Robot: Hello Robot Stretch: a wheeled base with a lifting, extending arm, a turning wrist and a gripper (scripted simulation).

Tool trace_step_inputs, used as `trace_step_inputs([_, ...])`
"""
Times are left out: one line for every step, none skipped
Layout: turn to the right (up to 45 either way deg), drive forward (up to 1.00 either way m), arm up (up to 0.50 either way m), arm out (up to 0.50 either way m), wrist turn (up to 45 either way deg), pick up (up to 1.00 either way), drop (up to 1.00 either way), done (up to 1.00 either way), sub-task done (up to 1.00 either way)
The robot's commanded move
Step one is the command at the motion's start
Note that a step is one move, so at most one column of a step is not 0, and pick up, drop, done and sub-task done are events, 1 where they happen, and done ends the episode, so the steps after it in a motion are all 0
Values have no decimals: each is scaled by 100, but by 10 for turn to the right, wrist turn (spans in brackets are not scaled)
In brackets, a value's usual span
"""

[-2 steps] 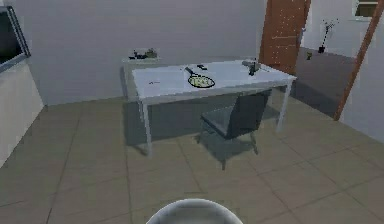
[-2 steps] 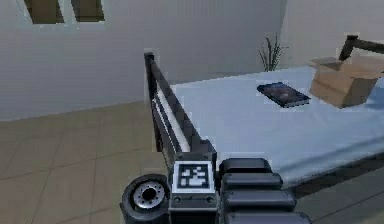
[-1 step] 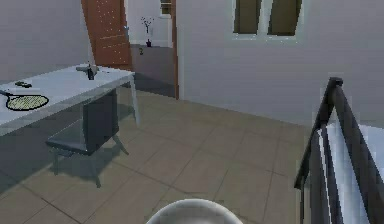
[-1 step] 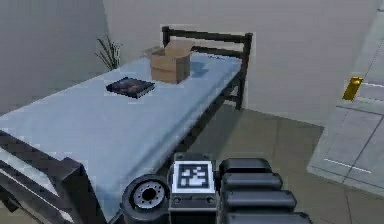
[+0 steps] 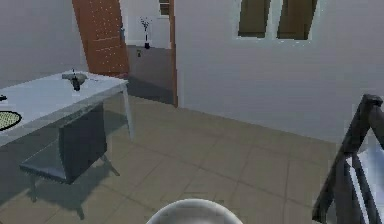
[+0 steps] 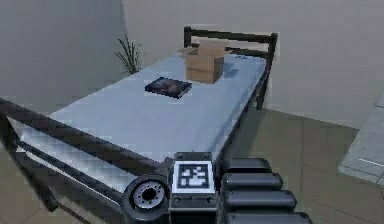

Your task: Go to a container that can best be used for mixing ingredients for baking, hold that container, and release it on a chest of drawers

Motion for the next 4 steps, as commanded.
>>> trace_step_inputs([-60, 0, 0, 0, 0, 0, 0, 0, 0])
trace_step_inputs([0, 100, 0, 0, 0, 0, 0, 0, 0])
trace_step_inputs([-30, 0, 0, 0, 0, 0, 0, 0, 0])
trace_step_inputs([0, 100, 0, 0, 0, 0, 0, 0, 0])
